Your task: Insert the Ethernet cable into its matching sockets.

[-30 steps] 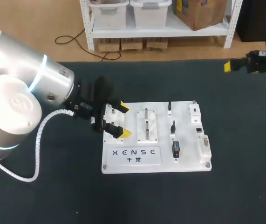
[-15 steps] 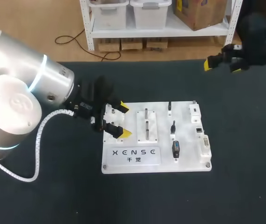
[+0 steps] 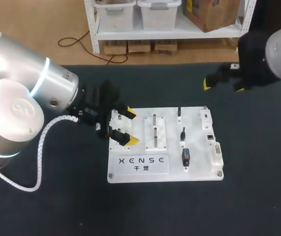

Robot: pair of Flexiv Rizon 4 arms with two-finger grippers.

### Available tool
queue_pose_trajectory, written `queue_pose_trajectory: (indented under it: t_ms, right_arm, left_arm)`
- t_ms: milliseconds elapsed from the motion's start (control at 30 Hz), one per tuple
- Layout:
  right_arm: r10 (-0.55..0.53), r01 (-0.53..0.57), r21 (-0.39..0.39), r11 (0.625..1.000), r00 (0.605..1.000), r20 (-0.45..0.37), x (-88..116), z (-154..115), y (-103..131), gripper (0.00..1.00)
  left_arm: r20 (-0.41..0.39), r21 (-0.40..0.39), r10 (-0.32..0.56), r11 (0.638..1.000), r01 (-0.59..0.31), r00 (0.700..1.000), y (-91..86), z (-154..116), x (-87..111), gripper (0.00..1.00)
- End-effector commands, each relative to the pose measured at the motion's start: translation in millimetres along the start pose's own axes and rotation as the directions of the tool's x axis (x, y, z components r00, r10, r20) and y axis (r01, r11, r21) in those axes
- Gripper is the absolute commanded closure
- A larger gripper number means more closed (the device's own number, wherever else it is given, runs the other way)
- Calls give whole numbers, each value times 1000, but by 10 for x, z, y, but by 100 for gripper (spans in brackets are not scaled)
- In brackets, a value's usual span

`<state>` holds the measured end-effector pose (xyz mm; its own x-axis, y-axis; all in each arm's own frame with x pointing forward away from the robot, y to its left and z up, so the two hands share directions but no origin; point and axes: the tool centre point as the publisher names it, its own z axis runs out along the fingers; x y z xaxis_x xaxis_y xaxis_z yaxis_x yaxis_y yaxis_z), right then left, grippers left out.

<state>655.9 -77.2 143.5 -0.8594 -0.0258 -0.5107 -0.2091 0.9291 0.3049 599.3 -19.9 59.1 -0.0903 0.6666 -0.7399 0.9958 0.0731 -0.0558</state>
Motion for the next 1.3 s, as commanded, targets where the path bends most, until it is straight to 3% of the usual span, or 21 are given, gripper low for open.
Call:
queue_pose_trajectory:
  t_ms: [33,567,1300]
  right_arm:
    - [7,-7,286,958,1000,-1,81,28,109,0]
    - [139,-120,177,977,985,-99,140,275,323,0]
    - [162,-115,162,980,934,-319,617,714,556,0]
  left_arm:
    - [-3,-2,0,1000,0,1000,2,13,-2,0]
    - [-3,-2,0,1000,0,1000,2,13,-2,0]
    - [-3,-2,0,1000,0,1000,2,13,-2,0]
